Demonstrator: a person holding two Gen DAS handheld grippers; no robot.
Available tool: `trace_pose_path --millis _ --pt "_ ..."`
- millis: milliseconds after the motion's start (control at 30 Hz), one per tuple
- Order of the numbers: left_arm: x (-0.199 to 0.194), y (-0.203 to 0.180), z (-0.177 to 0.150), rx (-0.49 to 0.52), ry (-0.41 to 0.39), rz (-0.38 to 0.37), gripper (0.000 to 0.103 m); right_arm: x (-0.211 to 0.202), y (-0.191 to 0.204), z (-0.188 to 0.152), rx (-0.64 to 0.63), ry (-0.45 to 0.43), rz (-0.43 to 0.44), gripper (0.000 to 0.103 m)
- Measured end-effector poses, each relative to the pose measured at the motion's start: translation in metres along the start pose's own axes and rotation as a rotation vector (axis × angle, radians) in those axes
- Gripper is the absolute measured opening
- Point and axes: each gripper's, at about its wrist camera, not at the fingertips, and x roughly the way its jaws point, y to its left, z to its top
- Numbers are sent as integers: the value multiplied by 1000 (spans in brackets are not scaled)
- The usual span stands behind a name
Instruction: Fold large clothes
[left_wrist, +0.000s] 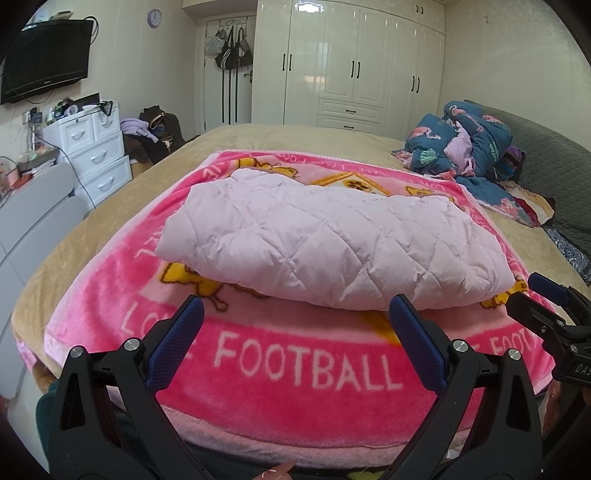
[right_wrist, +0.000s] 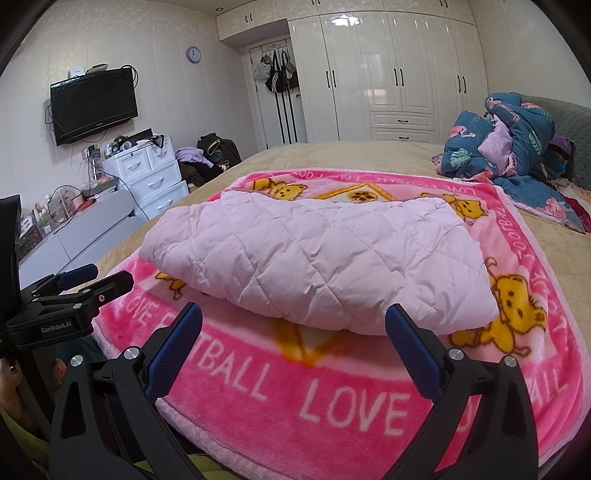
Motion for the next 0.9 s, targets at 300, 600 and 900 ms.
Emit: trace_pose_path --millis 300,600,900 --pt "-2 2 -2 14 -4 3 94 0 -1 -1 2 2 1 99" --pt "-2 -3 -2 31 7 -1 94 -1 1 -1 2 0 -4 99" --pt "12 12 5 1 38 -15 94 -19 -49 -16 144 -45 -175 99"
